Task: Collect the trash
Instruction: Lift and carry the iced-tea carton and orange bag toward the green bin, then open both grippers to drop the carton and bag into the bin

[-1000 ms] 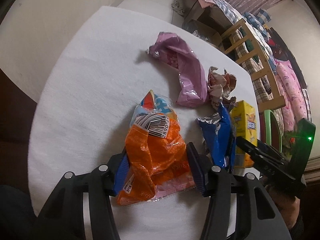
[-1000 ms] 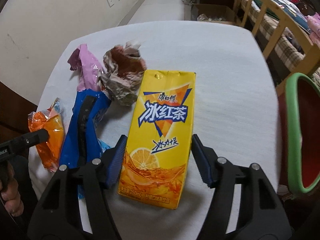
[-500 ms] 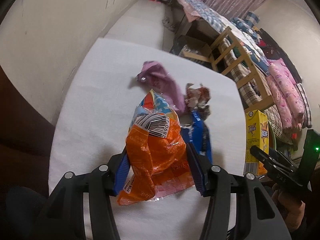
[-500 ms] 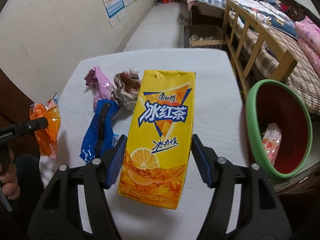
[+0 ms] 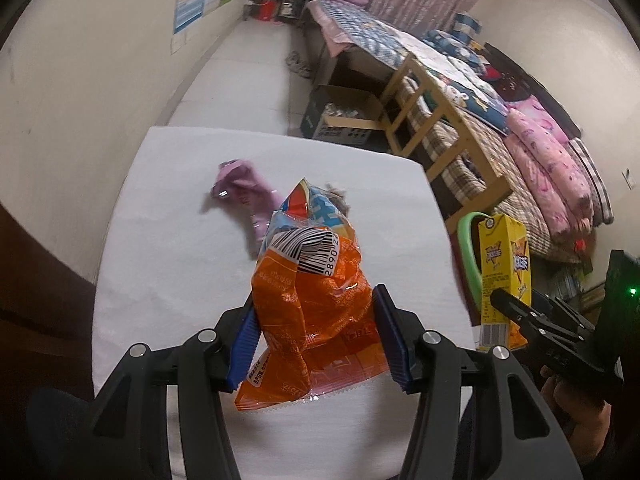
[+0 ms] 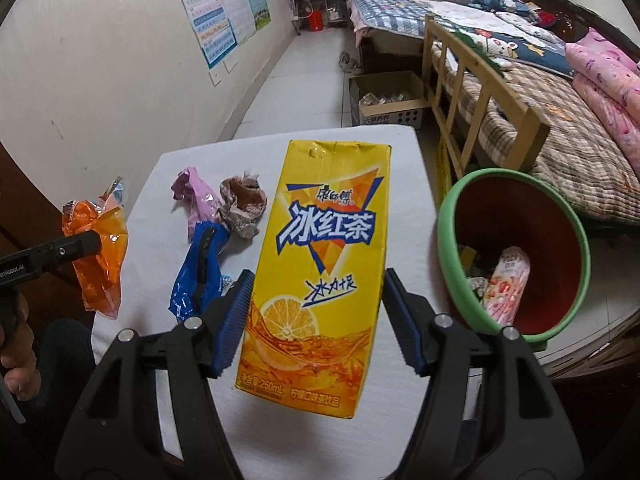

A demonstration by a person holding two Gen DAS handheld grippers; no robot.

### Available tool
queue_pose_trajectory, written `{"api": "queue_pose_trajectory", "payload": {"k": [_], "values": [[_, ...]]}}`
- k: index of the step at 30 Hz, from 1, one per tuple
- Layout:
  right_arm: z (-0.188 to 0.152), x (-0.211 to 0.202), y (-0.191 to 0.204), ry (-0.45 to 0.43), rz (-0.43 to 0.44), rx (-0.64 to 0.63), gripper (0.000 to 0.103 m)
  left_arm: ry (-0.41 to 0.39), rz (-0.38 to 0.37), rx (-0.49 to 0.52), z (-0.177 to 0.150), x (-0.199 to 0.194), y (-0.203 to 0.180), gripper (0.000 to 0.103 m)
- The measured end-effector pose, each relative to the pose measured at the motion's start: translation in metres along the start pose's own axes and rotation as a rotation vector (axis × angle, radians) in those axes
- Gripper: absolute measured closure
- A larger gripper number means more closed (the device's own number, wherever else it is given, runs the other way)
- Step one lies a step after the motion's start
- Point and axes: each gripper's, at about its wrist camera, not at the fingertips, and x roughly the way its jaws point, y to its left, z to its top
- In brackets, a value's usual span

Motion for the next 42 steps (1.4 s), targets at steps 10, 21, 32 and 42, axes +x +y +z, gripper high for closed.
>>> {"api": "queue_pose_trajectory", "payload": {"k": [10, 21, 32, 42], "values": [[0.007, -0.024, -0.045, -0.042, -0.03, 0.062, 0.041, 0.016, -0.038, 0.111, 0.011, 0.005, -0.066, 0.053], [0.011, -0.043, -0.127, -0.063, -0.087, 0.164, 0.041, 0.05, -0.091, 0.216, 0.035, 0.037, -0.15, 0.053], [0.005, -0.044, -0.202, -0.058, -0.148, 0.243, 0.04, 0.107, -0.151, 0.321, 0.05, 0.085, -0.236, 0.053], [0.001, -0.025, -0.248, -0.025, -0.171, 0.29, 0.041, 0.157, -0.206, 0.405, 0.054, 0.129, -0.303, 0.053]]}}
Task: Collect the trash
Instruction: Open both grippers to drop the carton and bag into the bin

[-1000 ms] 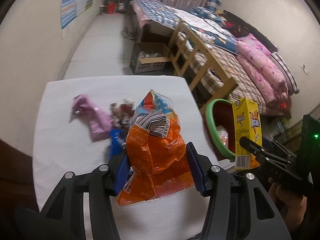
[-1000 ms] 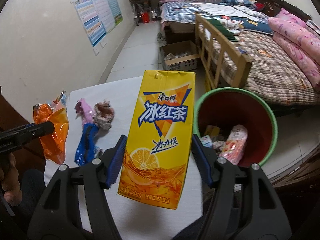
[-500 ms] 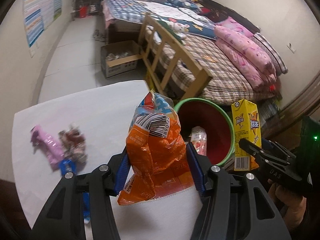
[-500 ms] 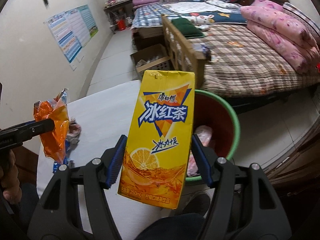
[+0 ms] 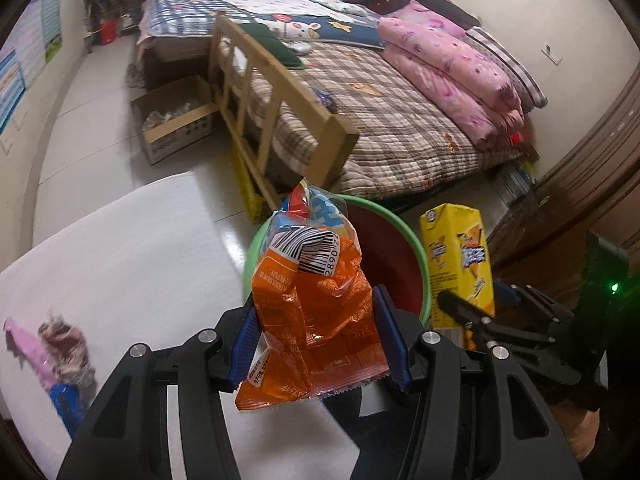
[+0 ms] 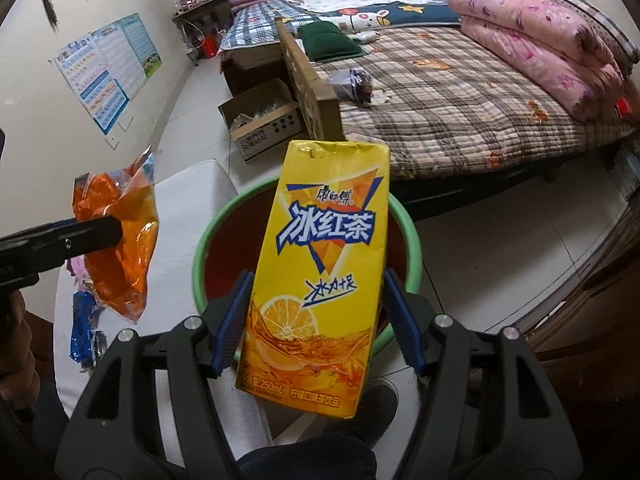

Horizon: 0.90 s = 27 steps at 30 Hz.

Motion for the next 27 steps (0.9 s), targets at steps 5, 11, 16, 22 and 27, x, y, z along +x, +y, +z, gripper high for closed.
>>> {"api": "queue_pose_trajectory", "payload": {"k": [5, 11, 16, 22, 27], "values": [[0.002, 0.009, -0.006, 0.012, -0.002, 0.004, 0.041, 0.009, -0.007, 0.027, 0.013, 0.014, -0.012, 0.053], [0.001, 0.019, -0.01, 0.029, -0.003, 0.005, 0.04, 0.019, 0.004, 0.036, 0.023, 0.026, -0.015, 0.052], [0.0, 0.027, -0.012, 0.049, -0.01, 0.002, 0.04, 0.027, 0.002, 0.026, 0.028, 0.033, -0.012, 0.051], [-0.001, 0.031, -0.011, 0.064, -0.013, -0.004, 0.038, 0.019, -0.01, 0.026, 0.034, 0.036, -0.015, 0.04], [0.0, 0.027, -0.006, 0.056, -0.021, -0.016, 0.02, -0.021, -0.003, -0.014, 0.036, 0.025, -0.005, 0.013]]}}
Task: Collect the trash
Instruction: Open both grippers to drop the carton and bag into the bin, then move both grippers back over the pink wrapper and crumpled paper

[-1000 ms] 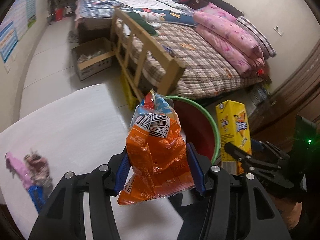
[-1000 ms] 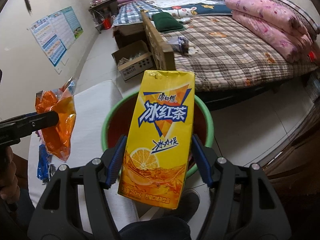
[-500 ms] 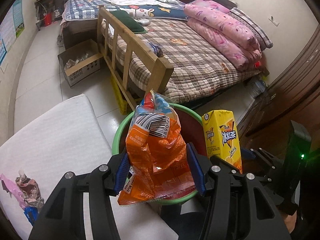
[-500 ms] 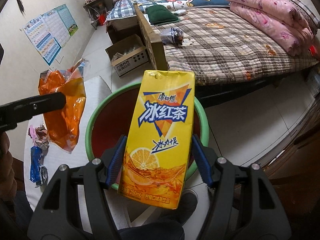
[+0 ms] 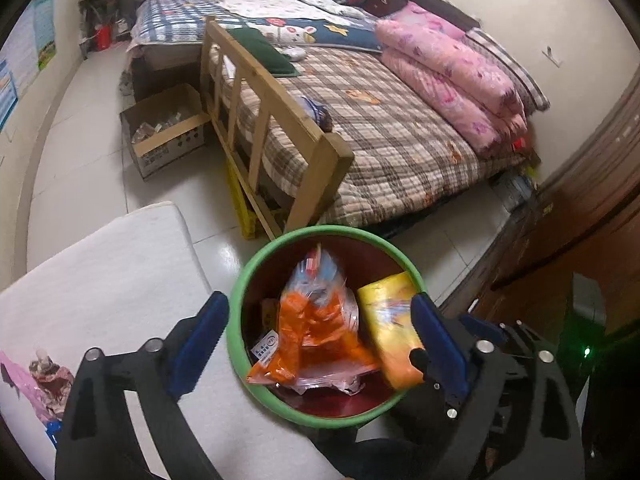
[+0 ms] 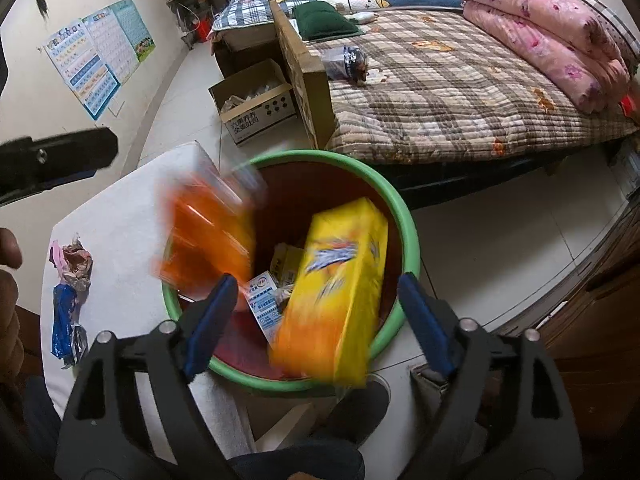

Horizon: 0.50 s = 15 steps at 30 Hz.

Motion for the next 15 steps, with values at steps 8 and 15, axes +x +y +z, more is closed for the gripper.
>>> {"api": "queue_pose_trajectory", "payload": {"k": [8, 15], "values": [[0.001, -0.015, 0.018, -0.018, -0.012, -0.02, 0.012, -0.04, 0.019, -0.049, -0.009, -0.027, 0.023, 0.008], [0.0, -0.038, 0.051, -0.048, -0.009, -0.068, 0.008, -0.086, 0.057, -0.086, -0.027, -0.071, 0.054, 0.008]]}}
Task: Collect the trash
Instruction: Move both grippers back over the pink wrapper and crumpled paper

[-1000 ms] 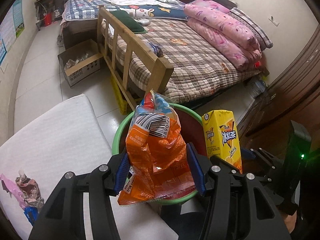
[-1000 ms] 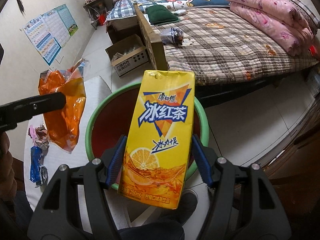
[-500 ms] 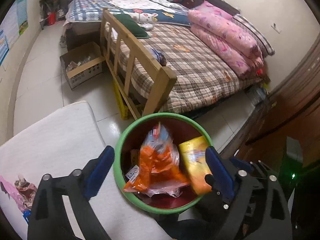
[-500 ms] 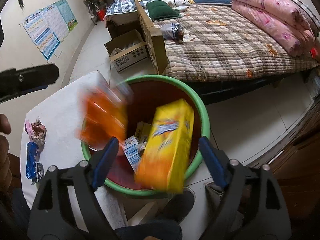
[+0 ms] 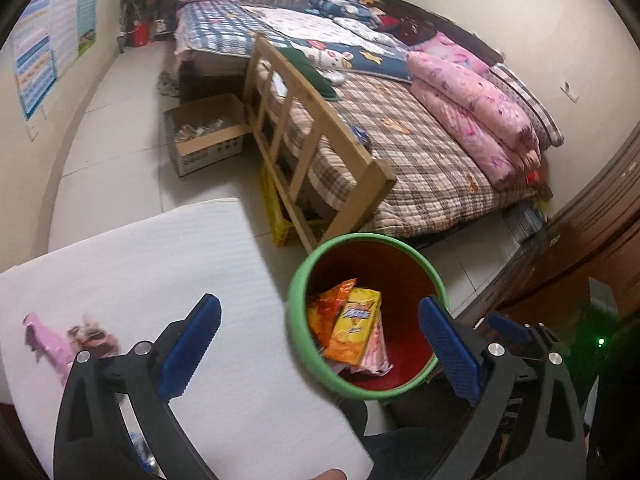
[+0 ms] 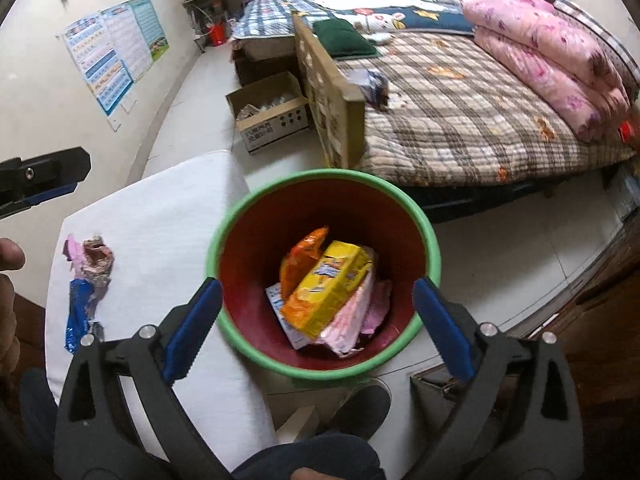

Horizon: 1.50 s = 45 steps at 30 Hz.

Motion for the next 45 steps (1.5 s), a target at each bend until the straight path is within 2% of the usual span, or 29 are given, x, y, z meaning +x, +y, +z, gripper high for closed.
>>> {"api": "queue_pose_trajectory", "payload": {"k": [9, 16, 25, 34, 45], "values": [[-0.001, -0.019, 0.069, -0.02, 0.046, -0.084, 0.007, -0.046, 0.081, -0.097, -0.036, -0.063, 0.072, 0.008], [-0.006, -0.021, 0.13, -0.02, 0.087, -0.15, 0.007, -0.07, 0.147, -0.188, -0.069, -0.108, 0.145, 0.008], [-0.008, -0.015, 0.212, -0.002, 0.161, -0.236, 0.006, -0.087, 0.21, -0.307, -0.096, -0.143, 0.223, 0.008], [-0.012, 0.011, 0.267, 0.044, 0.187, -0.294, 0.006, -0.059, 0.193, -0.402, -0.112, -0.136, 0.27, 0.008], [-0.005, 0.077, 0.303, 0.135, 0.213, -0.33, 0.006, 0.037, 0.155, -0.499, -0.11, -0.063, 0.307, 0.008]]}}
